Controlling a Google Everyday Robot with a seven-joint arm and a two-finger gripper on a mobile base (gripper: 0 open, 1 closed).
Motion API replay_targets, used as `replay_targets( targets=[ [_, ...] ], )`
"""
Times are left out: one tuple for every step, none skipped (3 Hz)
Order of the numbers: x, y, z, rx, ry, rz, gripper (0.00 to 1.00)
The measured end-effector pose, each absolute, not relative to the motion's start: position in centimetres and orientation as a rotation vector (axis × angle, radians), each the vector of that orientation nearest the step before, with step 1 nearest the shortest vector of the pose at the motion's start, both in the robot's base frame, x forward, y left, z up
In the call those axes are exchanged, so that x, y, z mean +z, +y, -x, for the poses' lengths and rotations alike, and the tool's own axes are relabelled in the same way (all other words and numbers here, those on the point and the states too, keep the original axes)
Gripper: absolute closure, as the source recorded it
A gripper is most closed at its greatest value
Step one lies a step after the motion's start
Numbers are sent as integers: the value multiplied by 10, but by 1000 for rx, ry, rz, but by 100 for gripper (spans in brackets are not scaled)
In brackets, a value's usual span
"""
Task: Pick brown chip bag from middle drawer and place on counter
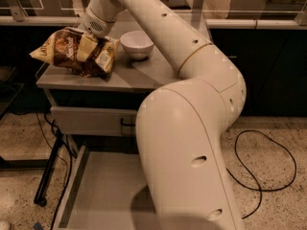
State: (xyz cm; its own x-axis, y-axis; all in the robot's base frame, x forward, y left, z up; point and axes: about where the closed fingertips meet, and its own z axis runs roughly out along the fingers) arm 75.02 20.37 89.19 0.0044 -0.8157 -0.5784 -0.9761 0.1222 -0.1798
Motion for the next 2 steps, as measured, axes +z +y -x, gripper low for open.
replay_targets(
  targets=[
    [892, 204, -750, 372, 1847, 1730, 0],
    [892, 204, -750, 372, 1847, 1730, 0]
  ],
)
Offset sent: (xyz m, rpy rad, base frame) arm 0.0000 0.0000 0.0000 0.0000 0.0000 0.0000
